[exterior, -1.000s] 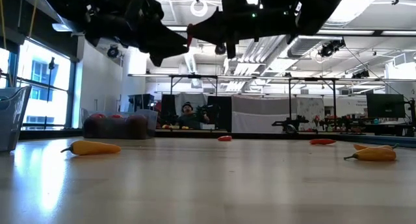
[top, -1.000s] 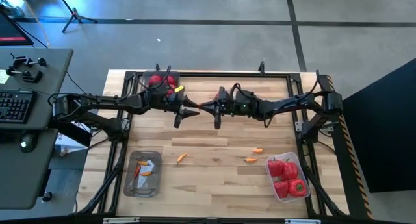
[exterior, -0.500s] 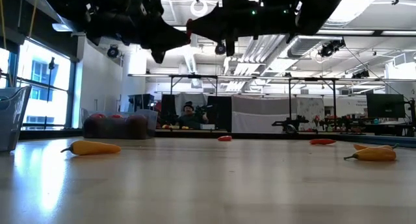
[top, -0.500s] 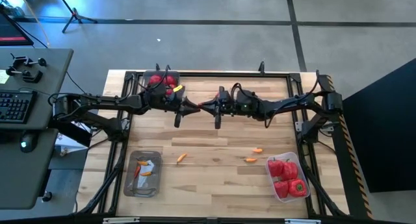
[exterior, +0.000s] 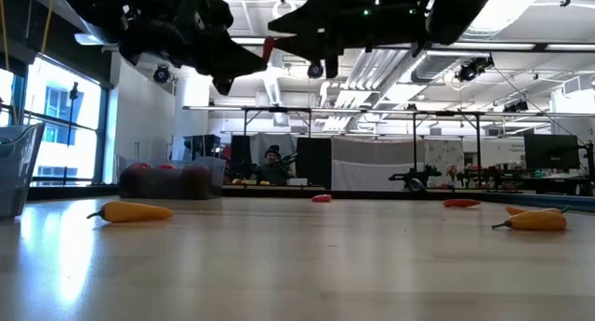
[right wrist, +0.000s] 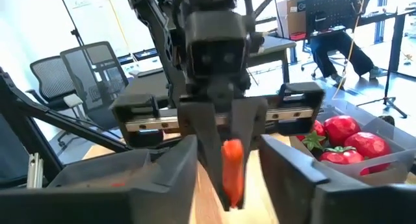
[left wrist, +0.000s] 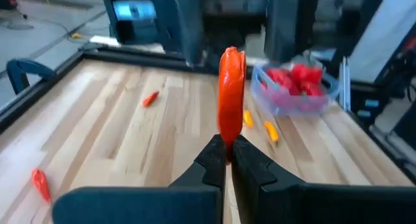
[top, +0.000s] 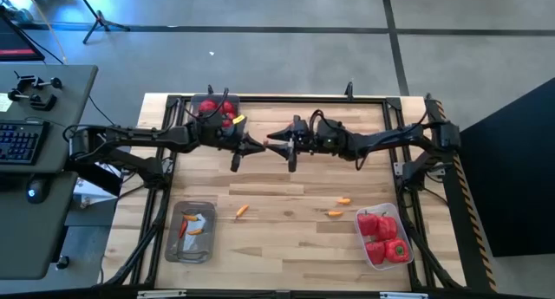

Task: Sort produce into baskets
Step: Put the orange chili pepper into the bottom black bin, then put the yellow chili pepper into the bottom black bin

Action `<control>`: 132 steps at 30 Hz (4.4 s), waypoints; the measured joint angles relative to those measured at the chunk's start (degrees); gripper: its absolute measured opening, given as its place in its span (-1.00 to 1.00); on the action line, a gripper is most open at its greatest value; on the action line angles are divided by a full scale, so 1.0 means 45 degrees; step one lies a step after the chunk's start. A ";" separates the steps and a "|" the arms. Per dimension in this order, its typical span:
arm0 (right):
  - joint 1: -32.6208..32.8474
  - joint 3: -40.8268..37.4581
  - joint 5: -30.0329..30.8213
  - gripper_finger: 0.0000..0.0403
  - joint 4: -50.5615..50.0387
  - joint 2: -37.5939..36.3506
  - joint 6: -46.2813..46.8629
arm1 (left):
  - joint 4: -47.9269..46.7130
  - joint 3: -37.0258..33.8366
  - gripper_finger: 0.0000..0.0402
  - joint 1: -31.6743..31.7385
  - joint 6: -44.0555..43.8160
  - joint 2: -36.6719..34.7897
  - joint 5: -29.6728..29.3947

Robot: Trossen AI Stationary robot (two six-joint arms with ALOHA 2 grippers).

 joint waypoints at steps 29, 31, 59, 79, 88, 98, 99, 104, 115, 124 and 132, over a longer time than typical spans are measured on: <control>0.0267 0.0000 0.0500 0.02 -0.6387 -0.2184 -0.0913 | -1.7640 0.1583 -1.00 -1.0000 -0.5971 -0.4064 -0.1626; 0.0267 0.0000 0.0527 0.02 -0.6524 -0.2184 -0.0743 | -1.7626 0.1294 -1.00 -1.0615 -0.6489 -0.3842 -0.1665; 0.1614 0.0000 0.2122 0.19 -1.4626 -0.3649 0.1879 | -1.6703 0.2717 -0.39 -0.9510 -0.1246 -0.2466 -0.3321; 0.4256 -0.0015 0.0432 0.01 -2.0073 -0.2356 0.3978 | -0.8963 0.2111 -0.95 -0.3233 0.3713 -0.1689 0.2548; 0.4323 -0.0019 0.0486 0.00 -1.9679 -0.0387 0.3250 | -0.1903 -0.0238 -0.99 -0.2699 0.1663 -0.1247 0.2648; 0.4323 -0.0019 0.0480 -0.38 -1.8936 0.0332 0.2378 | 0.1078 -0.2089 -0.99 -0.2208 0.0516 -0.1263 0.1407; 0.4323 -0.0019 0.0471 -0.47 -1.8942 0.0332 0.2375 | 0.1256 -0.2187 -0.99 -0.2145 0.0433 -0.1262 0.1378; 0.4323 -0.0019 0.0413 -0.88 -1.9063 0.0332 0.2305 | 0.1977 -0.2695 -0.99 -0.1904 0.0303 -0.1262 0.1312; 0.4274 0.0636 0.0324 -1.00 -1.8942 0.0332 0.2142 | 0.2109 -0.2725 -0.99 -0.1574 0.0214 -0.1262 0.1259; 0.4214 0.0755 0.3052 -1.00 -1.2837 0.0196 0.2279 | 0.2187 -0.2720 -0.99 -0.1583 -0.0139 -0.1267 0.0674; 0.3781 0.0204 0.6267 -1.00 -0.5718 0.0196 0.0523 | 0.2133 -0.2720 -0.80 -0.1583 -0.0124 -0.1267 -0.0164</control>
